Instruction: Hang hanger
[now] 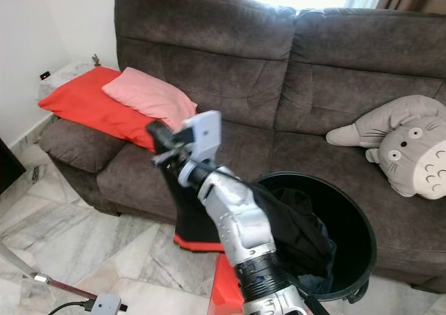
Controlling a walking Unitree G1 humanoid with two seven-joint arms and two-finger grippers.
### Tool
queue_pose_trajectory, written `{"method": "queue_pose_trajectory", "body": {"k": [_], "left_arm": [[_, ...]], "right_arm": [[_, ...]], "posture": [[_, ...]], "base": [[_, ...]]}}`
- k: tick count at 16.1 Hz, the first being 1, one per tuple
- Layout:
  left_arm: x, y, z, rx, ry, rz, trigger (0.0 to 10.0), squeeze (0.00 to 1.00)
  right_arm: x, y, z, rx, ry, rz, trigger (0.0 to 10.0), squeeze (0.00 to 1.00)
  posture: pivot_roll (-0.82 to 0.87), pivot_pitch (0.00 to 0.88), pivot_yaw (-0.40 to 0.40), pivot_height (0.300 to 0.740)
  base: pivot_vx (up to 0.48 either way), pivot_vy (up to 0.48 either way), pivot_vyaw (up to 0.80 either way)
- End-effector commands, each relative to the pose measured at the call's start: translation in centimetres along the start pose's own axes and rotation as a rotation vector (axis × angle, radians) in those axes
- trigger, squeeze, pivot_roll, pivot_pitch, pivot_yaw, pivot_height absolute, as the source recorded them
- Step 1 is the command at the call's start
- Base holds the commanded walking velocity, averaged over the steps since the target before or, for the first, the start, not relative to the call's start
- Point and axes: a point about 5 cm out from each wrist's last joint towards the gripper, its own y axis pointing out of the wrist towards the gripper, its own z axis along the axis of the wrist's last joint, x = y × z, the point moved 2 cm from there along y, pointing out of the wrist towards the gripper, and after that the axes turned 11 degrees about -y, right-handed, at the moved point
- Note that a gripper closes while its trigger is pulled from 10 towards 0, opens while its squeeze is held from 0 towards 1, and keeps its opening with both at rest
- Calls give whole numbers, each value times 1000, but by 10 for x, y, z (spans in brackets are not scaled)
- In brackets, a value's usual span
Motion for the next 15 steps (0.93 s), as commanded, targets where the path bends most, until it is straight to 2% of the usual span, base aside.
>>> {"method": "queue_pose_trajectory", "body": {"k": [1,2,3,5,6,7,8,14,15], "left_arm": [[-1,-1,-6,-26,14,-3,10000,0],[-1,-1,-7,-29,11,-6,10000,0],[0,-1,-7,-31,12,-9,10000,0],[0,-1,-7,-33,14,-11,10000,0],[0,-1,-8,-36,15,-13,10000,0],[0,-1,-8,-37,15,-14,10000,0],[1,-1,-9,-40,15,-15,10000,0],[3,-2,-13,-54,13,-28,10000,0],[4,-2,-13,-55,10,-29,10000,0]], "right_arm": [[-10,3,-28,-149,-71,12,0,0],[-11,2,-32,-166,-101,23,3216,0],[-14,1,-38,-200,-97,43,10000,0],[-14,-2,-52,-279,-121,21,10000,0],[-14,-6,-59,-326,-171,24,10000,0],[-14,-7,-61,-333,-185,29,10000,0],[-15,-9,-62,-339,-193,34,10000,1000],[-17,-15,-57,-314,-81,-54,10000,1000],[-15,-19,-47,-277,-54,-91,10000,1000]], "posture": [[-125,47,25,740],[-125,47,25,740],[-123,48,26,740],[-125,49,28,740],[-126,49,29,740],[-127,50,29,740],[-128,50,29,740],[-136,55,24,740],[-133,54,20,740]], "base": [[0,0,0],[0,0,0],[0,0,0],[0,0,0],[0,0,0],[0,0,0],[0,0,0],[0,0,0],[0,0,0]]}}
